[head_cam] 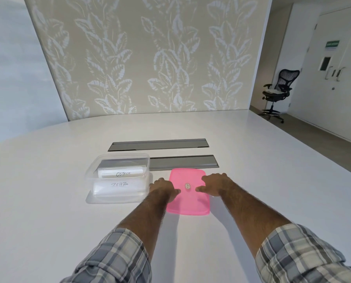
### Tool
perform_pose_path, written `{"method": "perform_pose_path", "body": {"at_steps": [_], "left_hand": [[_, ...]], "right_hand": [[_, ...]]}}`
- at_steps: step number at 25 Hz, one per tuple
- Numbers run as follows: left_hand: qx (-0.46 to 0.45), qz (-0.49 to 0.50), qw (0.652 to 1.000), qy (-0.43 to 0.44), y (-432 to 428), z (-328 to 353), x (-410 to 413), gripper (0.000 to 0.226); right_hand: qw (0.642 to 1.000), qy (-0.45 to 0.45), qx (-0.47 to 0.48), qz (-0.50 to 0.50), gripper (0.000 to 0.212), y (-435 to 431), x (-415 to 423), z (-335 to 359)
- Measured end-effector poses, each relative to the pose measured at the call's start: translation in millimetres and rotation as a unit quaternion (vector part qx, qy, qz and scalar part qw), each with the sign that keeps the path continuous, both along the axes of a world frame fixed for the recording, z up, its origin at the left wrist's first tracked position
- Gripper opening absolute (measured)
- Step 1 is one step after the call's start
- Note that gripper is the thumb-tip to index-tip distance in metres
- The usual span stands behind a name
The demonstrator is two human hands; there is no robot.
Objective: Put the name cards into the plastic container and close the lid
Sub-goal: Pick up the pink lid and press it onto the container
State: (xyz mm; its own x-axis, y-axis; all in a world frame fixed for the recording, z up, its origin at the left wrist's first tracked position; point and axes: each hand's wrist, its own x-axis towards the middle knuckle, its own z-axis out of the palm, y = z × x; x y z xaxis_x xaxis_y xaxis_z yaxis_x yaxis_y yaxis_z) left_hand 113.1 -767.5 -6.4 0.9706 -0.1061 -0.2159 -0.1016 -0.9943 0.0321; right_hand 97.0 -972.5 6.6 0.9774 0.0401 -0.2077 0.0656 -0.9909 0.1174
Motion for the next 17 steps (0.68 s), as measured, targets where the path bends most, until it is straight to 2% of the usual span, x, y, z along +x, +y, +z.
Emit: {"method": "perform_pose_path", "body": {"at_steps": [6, 11, 15, 17], "left_hand": [[-0.049, 0.035, 0.998, 0.002, -4.4, -8.1, 10.2, 0.068], [-0.134, 0.109, 0.985, 0.028, -10.8, -6.5, 16.3, 0.063], [-0.206, 0.155, 0.965, 0.053, -14.1, -3.4, 23.5, 0.048], [-0.292, 0.166, 0.940, 0.063, -12.0, -4.8, 28.8, 0.032]], "right_hand": [[1.000, -0.004, 0.030, 0.008, 0.059, -1.0, 7.7, -10.9], [0.999, -0.008, 0.052, 0.000, 0.057, -0.6, 10.1, -13.7], [0.997, -0.012, 0.076, -0.012, 0.056, 0.6, 6.6, -14.7], [0.996, -0.011, 0.091, -0.019, 0.057, 0.7, 4.6, -13.4]]}}
